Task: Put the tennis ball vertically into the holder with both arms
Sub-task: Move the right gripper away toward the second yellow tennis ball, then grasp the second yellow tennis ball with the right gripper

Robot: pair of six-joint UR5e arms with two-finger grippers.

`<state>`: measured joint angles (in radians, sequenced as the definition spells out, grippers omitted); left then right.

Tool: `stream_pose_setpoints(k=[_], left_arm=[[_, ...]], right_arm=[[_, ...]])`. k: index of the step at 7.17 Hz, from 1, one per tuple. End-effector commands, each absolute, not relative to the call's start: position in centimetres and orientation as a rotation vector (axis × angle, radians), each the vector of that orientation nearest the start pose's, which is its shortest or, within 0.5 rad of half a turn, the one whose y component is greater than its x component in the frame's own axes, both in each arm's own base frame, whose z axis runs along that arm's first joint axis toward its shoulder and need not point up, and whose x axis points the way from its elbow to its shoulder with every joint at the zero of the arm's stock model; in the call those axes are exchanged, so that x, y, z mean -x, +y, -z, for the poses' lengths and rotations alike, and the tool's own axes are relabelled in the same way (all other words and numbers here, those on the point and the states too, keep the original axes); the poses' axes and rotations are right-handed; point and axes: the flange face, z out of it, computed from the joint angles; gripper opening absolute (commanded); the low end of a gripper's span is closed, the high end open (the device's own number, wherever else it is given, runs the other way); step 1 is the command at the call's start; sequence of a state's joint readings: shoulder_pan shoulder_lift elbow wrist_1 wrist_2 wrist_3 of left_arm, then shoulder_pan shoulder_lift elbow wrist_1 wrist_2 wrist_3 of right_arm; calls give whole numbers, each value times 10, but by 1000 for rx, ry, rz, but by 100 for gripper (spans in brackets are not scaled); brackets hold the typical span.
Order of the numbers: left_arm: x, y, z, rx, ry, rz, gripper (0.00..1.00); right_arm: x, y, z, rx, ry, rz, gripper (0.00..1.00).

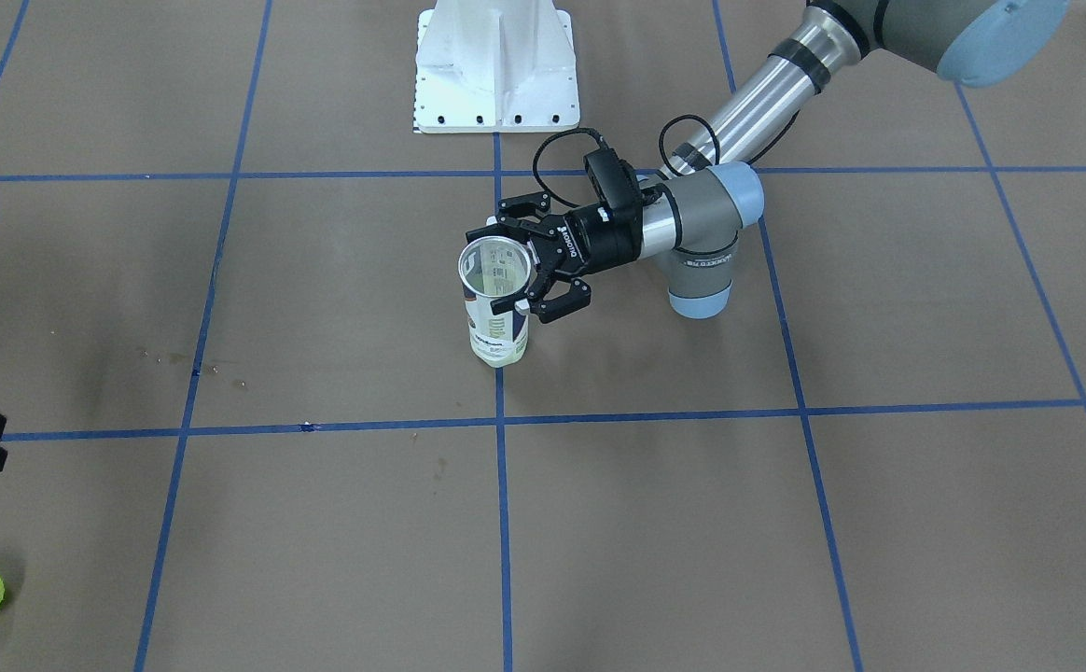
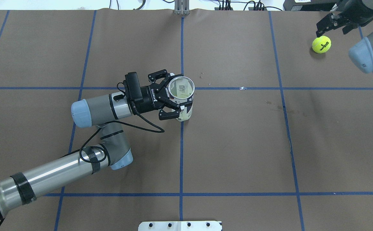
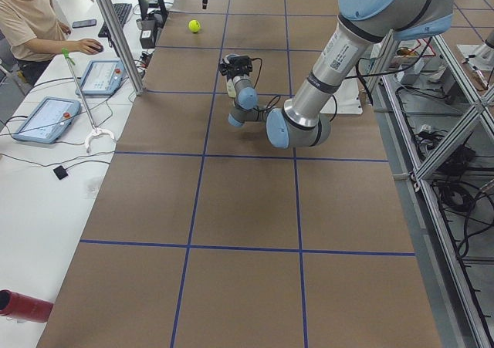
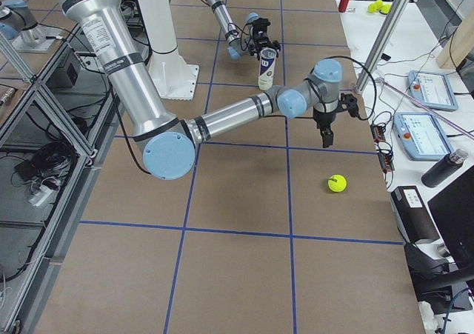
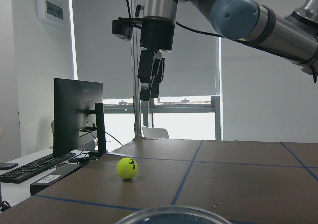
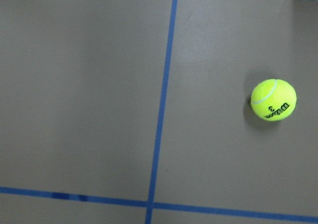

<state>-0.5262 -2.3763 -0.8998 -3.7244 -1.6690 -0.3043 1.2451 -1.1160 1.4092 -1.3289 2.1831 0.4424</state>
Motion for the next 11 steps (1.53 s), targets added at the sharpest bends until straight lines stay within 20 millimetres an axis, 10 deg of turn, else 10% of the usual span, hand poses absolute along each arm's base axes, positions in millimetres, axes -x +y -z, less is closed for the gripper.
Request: stream_pose_setpoints(k=[1,3,11], left_arm=[[-547,-460,-264,-1791,1498,-491,99],[-547,-460,-264,-1792,1499,-490,99],[-546,-460,-263,-1794,1500,-490,99]], right_arm=[[130,-718,-511,-238,-713,60,99],[138,-732,-552,-260,-720,57,99],[211,-741,-575,-281,-687,8,99]])
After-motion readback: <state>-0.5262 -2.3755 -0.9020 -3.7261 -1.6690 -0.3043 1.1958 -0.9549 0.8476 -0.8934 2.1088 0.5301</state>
